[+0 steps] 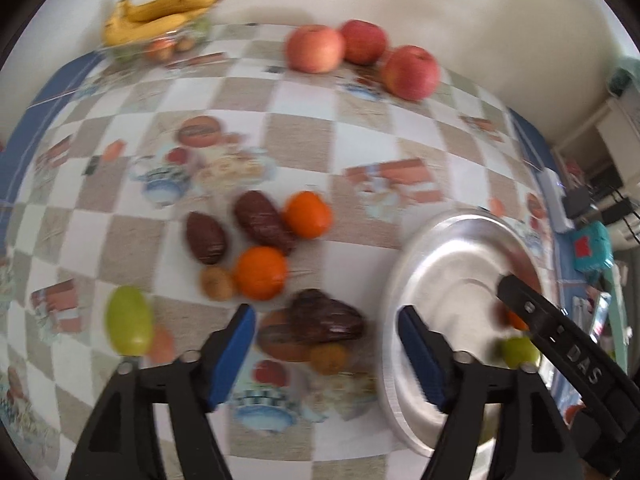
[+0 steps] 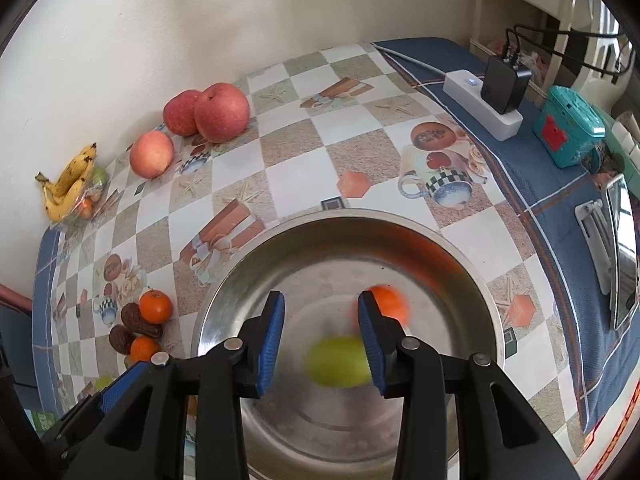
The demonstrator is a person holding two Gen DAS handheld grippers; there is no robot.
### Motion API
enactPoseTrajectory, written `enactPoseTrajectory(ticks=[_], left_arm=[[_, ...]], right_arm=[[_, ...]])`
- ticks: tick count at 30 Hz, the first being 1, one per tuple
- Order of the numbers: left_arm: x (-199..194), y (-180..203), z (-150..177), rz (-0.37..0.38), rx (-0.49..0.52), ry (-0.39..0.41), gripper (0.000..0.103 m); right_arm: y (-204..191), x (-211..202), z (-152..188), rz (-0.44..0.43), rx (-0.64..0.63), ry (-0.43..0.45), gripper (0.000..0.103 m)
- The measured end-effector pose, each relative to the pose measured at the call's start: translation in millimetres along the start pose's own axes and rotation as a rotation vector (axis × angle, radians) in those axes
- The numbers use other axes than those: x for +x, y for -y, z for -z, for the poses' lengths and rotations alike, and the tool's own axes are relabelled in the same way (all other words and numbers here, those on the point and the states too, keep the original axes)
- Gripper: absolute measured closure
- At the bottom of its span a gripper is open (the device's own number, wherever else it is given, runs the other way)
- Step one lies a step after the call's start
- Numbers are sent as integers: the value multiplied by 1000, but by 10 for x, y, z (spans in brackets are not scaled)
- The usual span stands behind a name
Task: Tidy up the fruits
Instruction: 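Carry the pear with the left gripper into the steel bowl while the right drops the tangerine there, then move the left gripper to the second green pear while the right approaches a dark date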
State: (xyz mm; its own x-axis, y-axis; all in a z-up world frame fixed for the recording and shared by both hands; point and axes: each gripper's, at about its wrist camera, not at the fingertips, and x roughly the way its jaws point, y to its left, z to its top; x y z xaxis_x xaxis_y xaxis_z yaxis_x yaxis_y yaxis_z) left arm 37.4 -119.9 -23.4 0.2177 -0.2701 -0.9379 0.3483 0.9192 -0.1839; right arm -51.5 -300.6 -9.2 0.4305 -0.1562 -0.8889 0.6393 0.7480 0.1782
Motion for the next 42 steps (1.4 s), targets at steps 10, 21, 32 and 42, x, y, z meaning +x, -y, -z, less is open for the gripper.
enactPoseTrajectory(ticks=[10,21,32,42], left_arm=[[-129,-711,0,-181,-134,69,0],[-134,-1451,50,-263,-310,53,0],[-192,-1723,-33,-305,-359,74,0],[-206,-1735,-16,-157,-451,77,1]], right_arm=[[-203,105,174,44,-117,-39,20],[-509,132,346,-19,-191,-33,5],[-1052,334,329,-89,-162,-114,5],[-1452,220,316,-101,-319,-31,5]])
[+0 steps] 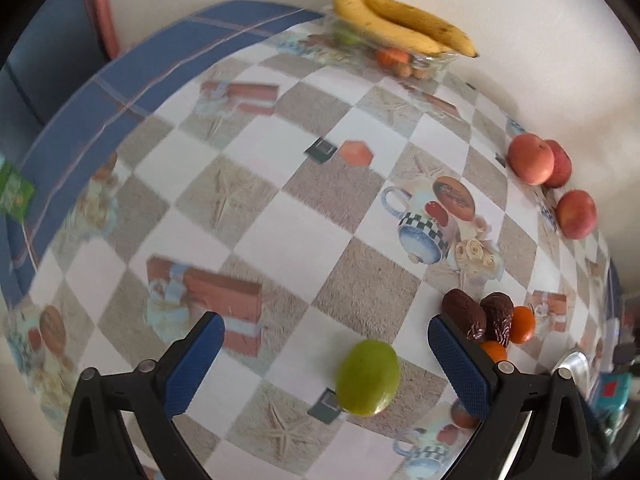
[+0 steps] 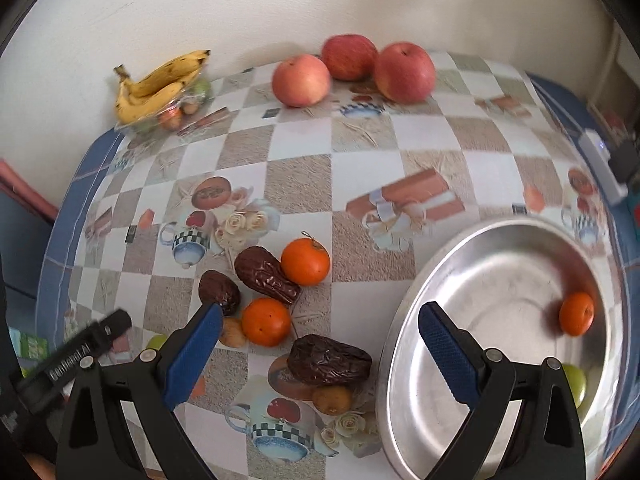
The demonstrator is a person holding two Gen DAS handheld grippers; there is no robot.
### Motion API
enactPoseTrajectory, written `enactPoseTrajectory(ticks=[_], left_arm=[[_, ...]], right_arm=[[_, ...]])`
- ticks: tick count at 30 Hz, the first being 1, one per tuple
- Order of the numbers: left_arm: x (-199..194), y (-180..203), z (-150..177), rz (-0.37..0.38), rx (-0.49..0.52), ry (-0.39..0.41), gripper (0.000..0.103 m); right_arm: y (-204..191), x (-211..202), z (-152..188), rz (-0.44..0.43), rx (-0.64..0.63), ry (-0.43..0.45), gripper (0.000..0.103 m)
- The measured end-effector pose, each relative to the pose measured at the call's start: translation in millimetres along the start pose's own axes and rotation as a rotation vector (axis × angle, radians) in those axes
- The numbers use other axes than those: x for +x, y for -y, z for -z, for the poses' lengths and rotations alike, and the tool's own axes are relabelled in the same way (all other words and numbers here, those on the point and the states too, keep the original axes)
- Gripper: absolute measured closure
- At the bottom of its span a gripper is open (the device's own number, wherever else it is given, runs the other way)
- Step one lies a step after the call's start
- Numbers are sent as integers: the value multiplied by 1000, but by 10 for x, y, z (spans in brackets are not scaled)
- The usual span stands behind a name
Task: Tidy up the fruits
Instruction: 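Move the left gripper to the second green pear while the right approaches a dark date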
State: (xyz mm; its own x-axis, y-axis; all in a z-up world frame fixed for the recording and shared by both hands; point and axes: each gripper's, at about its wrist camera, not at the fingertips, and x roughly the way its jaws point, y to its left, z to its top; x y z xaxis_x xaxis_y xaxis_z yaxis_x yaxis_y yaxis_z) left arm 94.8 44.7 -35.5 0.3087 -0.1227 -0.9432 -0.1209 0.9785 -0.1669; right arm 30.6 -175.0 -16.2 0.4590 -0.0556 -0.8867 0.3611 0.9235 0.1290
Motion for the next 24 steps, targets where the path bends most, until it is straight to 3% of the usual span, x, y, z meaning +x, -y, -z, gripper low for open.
enactPoseTrajectory(ticks=[3,5,7,10,13,21,24], left_arm=[[88,-53,48,19,-51,-55,6],[171,-51,82,20,-55,-95,16],[218,-21,112,16,-43,-117,18],[255,52,143,41,-23,-134,21],[256,147,166,50,11,-136,26],[283,293,206,56,57,-156,27],[309,331,210,57,70,-163,28]], right_arm=[[-30,-22,32,-15,-35,3,5],[-67,5,71,-22,-60,-10,5],[-121,69,106,-5,-101,-28,7],[-185,179,190,35,-161,-62,27],[-206,291,255,65,-199,-99,33],[-316,430,379,134,-310,-132,37],[-330,430,403,162,-337,-126,44]])
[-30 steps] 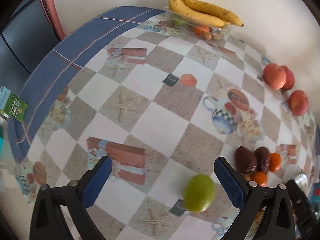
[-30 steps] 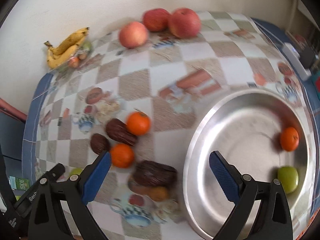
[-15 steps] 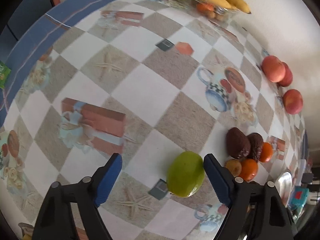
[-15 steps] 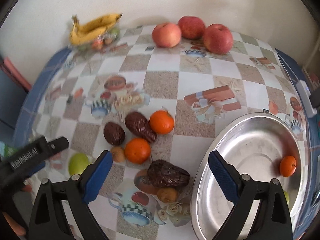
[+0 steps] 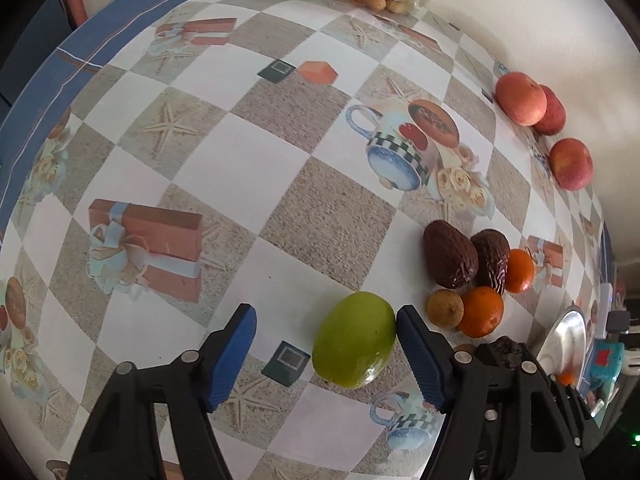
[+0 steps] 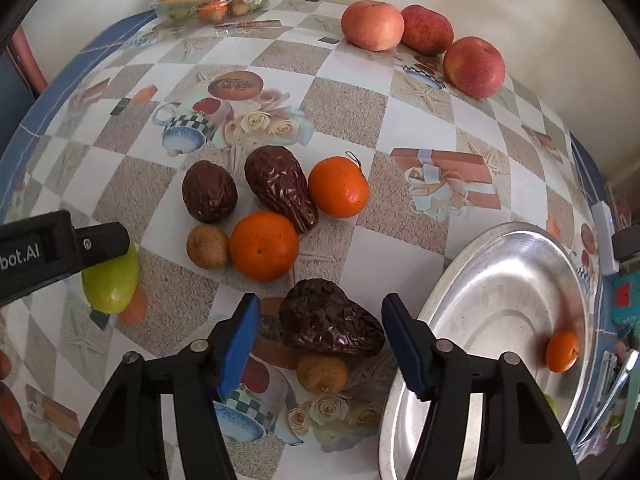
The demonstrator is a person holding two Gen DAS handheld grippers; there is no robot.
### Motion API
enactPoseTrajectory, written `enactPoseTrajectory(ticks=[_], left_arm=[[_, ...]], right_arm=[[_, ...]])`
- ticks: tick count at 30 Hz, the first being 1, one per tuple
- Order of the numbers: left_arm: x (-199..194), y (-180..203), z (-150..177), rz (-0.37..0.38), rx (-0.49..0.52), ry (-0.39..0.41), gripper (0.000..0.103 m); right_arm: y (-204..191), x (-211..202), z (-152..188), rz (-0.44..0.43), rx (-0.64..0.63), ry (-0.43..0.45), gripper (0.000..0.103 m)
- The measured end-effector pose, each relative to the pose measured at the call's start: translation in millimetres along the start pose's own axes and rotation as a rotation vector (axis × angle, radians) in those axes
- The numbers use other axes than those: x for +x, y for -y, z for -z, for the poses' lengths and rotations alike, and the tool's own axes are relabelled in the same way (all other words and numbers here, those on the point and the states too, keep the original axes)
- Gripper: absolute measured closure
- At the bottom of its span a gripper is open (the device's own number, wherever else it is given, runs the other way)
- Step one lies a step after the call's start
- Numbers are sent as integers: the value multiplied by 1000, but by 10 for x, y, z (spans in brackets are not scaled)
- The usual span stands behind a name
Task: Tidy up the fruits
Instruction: 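Move the left gripper to the second green pear while the right approaches a dark date, then grasp the second green pear with the left gripper while the right grasps the dark date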
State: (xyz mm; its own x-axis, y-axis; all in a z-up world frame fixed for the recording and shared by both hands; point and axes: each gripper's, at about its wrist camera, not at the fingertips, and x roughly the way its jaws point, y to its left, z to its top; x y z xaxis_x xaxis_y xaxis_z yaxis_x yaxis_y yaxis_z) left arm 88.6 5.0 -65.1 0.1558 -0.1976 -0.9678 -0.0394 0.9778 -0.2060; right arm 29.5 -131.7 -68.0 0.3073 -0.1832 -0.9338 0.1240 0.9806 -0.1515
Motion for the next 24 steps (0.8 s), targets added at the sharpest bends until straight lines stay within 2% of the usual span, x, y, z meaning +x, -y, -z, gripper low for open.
enactPoseTrajectory(ticks=[1,4,7,12,18,24], left_arm=[[9,-24,-4,2,3,-1,30],[15,-5,12,30,12,-11,41],[35,57,27,78,27,-31,57],[-23,104,78,66,40,-16,57],[-189,135,30,123,22,48,57],[-339,323,28,198,56,82,57]], right_arm=[[1,0,5,6,-3,1,52],[16,-30,5,-7,9,15,63],[54,-118,11,-25,30,45,64],[82,-219,-36,-58,63,80,64],[169,-345,-87,-102,118,111,64],[311,-513,-99,-132,168,160,64]])
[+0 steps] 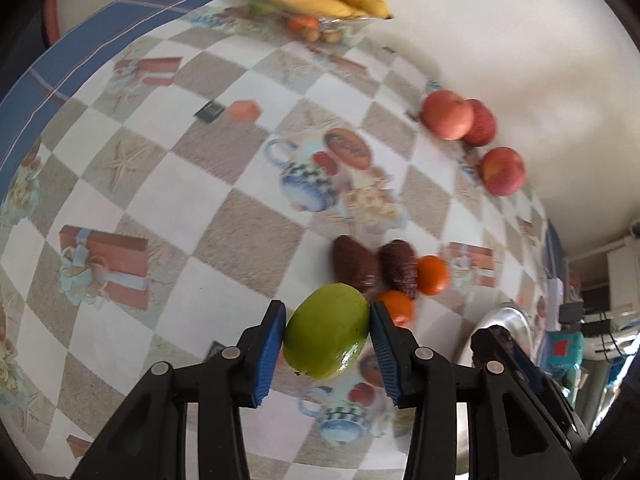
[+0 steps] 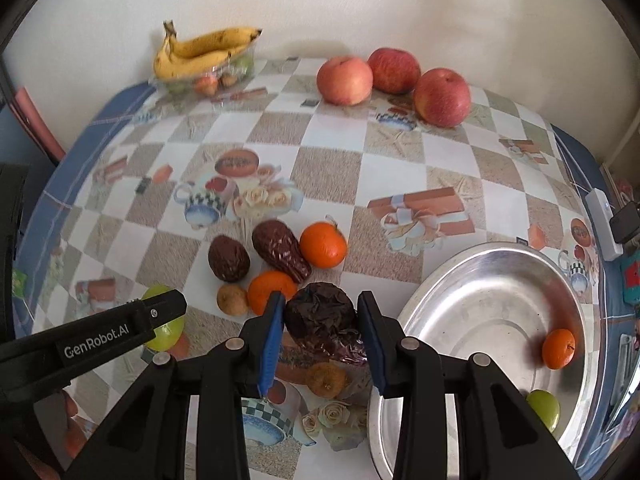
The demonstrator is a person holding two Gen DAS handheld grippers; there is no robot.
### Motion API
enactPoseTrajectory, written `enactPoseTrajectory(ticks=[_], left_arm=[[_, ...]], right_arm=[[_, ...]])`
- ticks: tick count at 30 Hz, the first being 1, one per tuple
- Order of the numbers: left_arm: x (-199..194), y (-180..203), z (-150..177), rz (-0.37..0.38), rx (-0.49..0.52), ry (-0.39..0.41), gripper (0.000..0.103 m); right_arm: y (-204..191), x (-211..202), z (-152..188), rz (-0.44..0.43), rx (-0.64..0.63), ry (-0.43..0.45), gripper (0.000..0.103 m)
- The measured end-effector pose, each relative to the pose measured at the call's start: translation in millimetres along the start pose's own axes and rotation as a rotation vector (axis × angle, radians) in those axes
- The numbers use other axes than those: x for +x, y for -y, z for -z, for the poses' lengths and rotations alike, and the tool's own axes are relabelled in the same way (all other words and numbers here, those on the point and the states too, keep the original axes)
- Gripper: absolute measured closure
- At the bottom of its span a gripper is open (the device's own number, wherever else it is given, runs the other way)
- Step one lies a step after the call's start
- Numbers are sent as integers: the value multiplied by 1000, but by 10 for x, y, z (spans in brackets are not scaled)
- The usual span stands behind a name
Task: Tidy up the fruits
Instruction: 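Grasp the second green pear with the left gripper while the right grasps the dark date, then release the pear from the left gripper into the bowl while the right releases the date there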
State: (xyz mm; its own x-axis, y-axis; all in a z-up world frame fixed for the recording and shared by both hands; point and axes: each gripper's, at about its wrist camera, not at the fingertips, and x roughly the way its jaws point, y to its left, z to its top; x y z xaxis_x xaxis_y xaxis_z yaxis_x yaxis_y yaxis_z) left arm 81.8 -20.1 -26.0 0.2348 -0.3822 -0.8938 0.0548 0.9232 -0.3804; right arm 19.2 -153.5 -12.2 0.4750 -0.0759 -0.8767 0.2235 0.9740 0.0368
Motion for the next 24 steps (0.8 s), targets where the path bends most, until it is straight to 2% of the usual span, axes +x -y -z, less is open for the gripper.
enactPoseTrajectory(ticks=[6,11,16,21,24], left_arm=[[-31,351,142,51,110,5,57],[78,819,445,88,273,-19,57],[215,1155,718,139,386,-73,57],[305,1304,875,158,451,-121,56],[305,1313,886,150,461,-119,56]], right_arm=[[279,-83,-19,-1,87,2,64],[690,-219,-3,46,178,27,64],[1123,-336,61,117,264,36,64],[1395,-436,126,123,334,49,64],[1460,-433,157,114,356,42,64]])
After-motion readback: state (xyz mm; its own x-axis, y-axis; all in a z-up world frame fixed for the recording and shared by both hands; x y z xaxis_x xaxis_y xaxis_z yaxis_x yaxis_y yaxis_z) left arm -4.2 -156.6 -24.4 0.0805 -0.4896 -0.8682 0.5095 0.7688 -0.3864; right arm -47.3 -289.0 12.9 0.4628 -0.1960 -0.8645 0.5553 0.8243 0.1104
